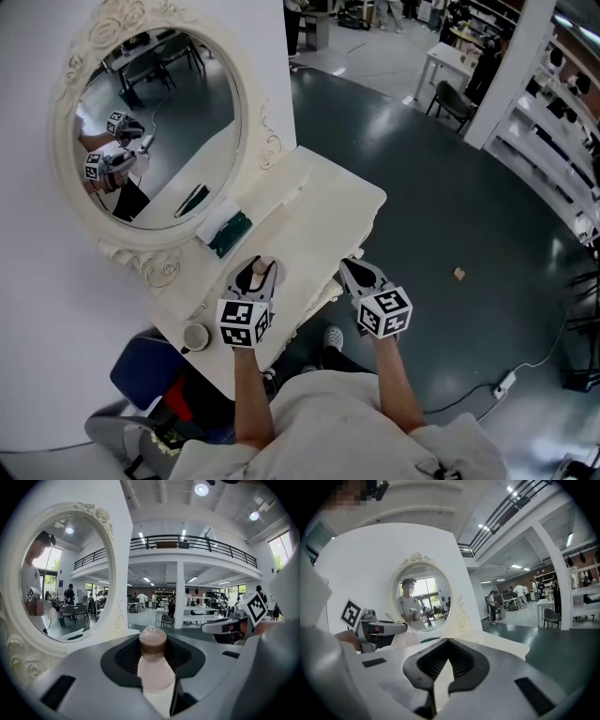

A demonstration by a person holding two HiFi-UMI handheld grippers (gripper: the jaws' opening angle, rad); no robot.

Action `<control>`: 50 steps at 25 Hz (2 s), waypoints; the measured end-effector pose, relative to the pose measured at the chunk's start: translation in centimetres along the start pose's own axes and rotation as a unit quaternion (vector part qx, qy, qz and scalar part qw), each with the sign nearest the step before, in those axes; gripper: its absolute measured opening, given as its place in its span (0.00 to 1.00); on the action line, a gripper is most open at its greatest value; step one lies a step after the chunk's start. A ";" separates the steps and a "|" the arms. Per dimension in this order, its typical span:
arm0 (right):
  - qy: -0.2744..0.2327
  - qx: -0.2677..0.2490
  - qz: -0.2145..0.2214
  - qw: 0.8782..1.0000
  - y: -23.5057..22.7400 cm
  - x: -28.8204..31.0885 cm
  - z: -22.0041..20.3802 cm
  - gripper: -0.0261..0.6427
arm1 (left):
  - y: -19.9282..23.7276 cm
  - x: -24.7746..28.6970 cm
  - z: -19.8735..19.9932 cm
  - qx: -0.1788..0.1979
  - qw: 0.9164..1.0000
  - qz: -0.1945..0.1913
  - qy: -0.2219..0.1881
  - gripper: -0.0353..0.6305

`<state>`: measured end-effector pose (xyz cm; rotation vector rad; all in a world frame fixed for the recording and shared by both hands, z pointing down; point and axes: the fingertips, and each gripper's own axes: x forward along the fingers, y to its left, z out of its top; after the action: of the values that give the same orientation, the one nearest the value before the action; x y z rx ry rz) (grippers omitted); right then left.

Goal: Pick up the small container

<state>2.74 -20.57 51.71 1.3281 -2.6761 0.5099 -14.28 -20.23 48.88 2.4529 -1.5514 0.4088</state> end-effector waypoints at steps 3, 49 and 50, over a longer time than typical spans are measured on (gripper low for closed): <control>0.003 0.000 0.002 1.000 0.2 0.2 -0.1 0.06 | 0.1 0.0 0.1 0.003 1.000 0.001 0.003 0.28; 0.000 -0.017 0.013 1.000 1.2 1.2 0.1 0.06 | 0.7 -0.1 0.4 -0.004 1.000 0.001 -0.006 0.28; 0.000 -0.017 0.013 1.000 1.1 1.2 0.1 0.06 | 0.7 -0.1 0.4 -0.003 1.000 0.000 -0.006 0.28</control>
<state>1.11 -20.90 51.62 1.2862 -2.6926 0.4649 -14.86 -20.59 48.51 2.4548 -1.5564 0.3890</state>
